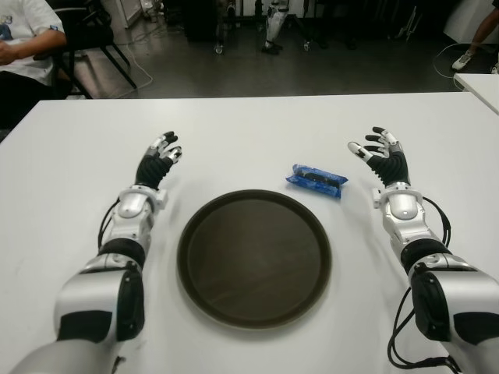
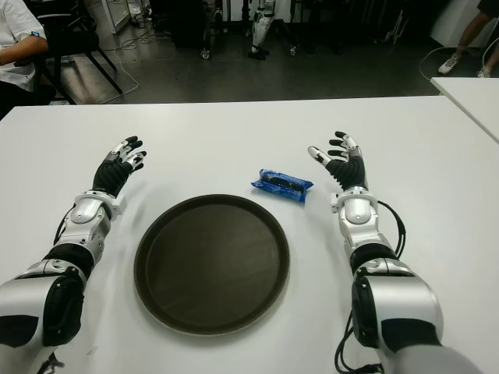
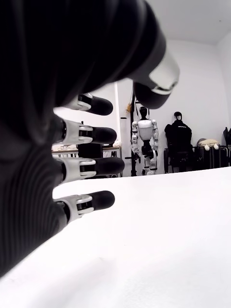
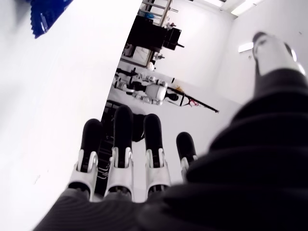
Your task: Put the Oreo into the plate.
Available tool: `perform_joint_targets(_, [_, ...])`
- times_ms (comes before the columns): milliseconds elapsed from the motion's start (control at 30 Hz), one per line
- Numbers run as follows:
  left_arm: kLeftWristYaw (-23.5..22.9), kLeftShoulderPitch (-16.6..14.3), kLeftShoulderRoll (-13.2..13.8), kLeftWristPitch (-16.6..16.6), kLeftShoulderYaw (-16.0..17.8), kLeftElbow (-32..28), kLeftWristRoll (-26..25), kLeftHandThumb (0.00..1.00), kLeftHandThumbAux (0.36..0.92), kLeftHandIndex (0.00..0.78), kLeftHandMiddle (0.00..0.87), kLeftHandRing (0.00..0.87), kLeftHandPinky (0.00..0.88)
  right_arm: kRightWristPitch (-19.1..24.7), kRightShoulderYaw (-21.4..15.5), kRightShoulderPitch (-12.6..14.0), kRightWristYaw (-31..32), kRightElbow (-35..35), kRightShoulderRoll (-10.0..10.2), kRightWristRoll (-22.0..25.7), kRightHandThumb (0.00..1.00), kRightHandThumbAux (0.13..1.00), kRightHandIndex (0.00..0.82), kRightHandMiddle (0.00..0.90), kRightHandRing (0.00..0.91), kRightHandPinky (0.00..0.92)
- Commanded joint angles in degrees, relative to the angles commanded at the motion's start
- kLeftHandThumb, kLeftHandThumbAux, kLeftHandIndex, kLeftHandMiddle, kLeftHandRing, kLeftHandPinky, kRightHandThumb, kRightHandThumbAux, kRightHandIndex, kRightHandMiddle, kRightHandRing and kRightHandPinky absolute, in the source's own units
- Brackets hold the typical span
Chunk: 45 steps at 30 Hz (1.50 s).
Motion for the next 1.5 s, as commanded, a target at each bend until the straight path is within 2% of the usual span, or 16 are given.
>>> perform_joint_targets(333, [0.19,-0.04,0.06,0.28,0.01,0.01,0.01,0.094,0.583,0.042,0.108,0.099,0.099,-0.17,0.26,0.05,-0.42,0.00,0.01,-0.22,0.111,0.571,0.174,0.235,0.247,0.257])
perform_joint_targets(1033, [0.45,0.00,0.21,0.20,-0.41,0.00,0.38,0.085,0.622,0.041,0.107,0.090,0.082,0.51,0.62,-0.01,-1.60,0.04,0.09,-0.39,0.117,0.557,0.181,0.242,0.254,0.263])
perform_joint_targets(1500, [0.30,-0.02,0.03,0.35,0.04,-0.09,-0.18,0.094,0.619,0.043,0.107,0.099,0.094,-0.01,1.40,0.14,-2.03,-0.06,-0.13,-0.89,0.098,0.556,0.181,0.229,0.237,0.247])
